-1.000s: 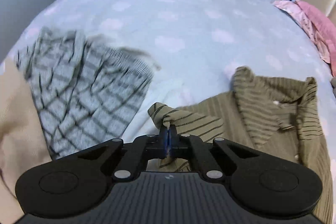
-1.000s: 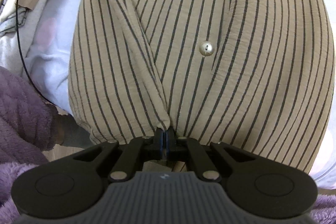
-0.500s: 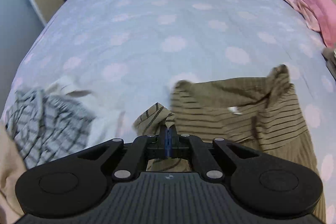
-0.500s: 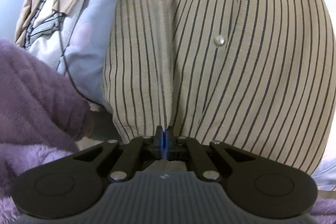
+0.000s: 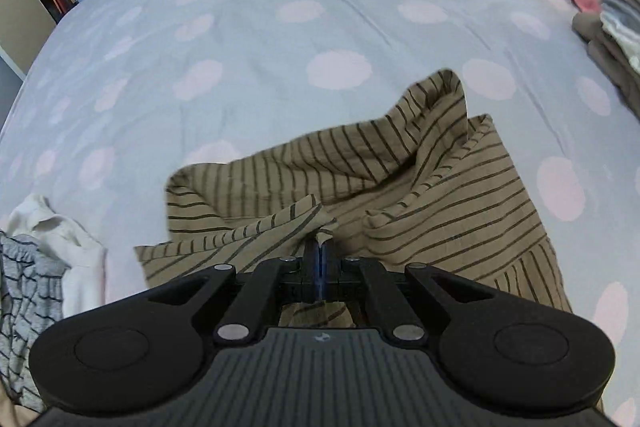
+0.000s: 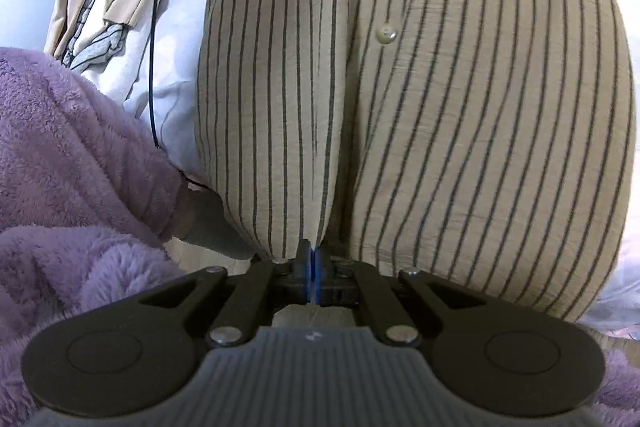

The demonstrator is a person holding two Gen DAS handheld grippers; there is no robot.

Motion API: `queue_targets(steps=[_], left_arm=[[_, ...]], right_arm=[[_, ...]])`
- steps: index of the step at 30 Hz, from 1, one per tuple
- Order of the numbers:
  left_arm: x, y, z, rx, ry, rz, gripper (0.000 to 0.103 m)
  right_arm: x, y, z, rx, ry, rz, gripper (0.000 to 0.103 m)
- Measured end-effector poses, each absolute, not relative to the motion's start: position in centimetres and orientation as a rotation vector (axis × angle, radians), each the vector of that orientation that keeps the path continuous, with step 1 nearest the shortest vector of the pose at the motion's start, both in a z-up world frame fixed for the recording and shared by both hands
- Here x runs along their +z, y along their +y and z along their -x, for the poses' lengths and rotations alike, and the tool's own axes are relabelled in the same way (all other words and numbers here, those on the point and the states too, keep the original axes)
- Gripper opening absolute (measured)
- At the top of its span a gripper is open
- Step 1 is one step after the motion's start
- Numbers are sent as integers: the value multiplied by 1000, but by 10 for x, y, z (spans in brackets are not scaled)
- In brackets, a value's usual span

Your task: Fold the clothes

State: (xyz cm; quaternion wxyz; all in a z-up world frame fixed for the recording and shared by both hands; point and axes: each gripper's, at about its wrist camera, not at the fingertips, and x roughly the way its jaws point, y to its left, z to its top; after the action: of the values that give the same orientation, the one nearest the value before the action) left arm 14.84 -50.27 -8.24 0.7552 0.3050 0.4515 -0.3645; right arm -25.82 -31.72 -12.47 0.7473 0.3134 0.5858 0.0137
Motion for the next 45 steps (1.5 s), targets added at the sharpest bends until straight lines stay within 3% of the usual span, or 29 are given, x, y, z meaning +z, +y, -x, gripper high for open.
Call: queue_targets(steps=[11, 17, 23, 29, 38, 41, 43, 45], left_arm=[[-120, -515, -146, -825, 1033, -628, 1], [-78, -481, -135, -834, 974, -562, 24], [-57, -429, -79, -940, 1014, -673, 24], [-81, -380, -10, -921, 1113, -787, 24], [-110, -361, 14, -873, 1199, -736, 24], [-118, -363, 12, -843, 1200, -724, 22], [-119, -364, 10, -825, 1191, -719, 5], [-118, -364, 9, -821, 1172, -721, 0]], right_arm=[[-121, -319, 268, 1, 1292, -685, 2], [-121, -315, 268, 1, 1295, -680, 2], [-115, -305, 268, 19, 1269, -660, 2], [-111, -298, 270, 21, 1250, -637, 2], [-105, -287, 269, 39, 1234, -575, 2], [-103, -285, 270, 41, 1226, -557, 2], [-103, -283, 270, 41, 1222, -546, 2], [-103, -283, 271, 36, 1220, -544, 3]])
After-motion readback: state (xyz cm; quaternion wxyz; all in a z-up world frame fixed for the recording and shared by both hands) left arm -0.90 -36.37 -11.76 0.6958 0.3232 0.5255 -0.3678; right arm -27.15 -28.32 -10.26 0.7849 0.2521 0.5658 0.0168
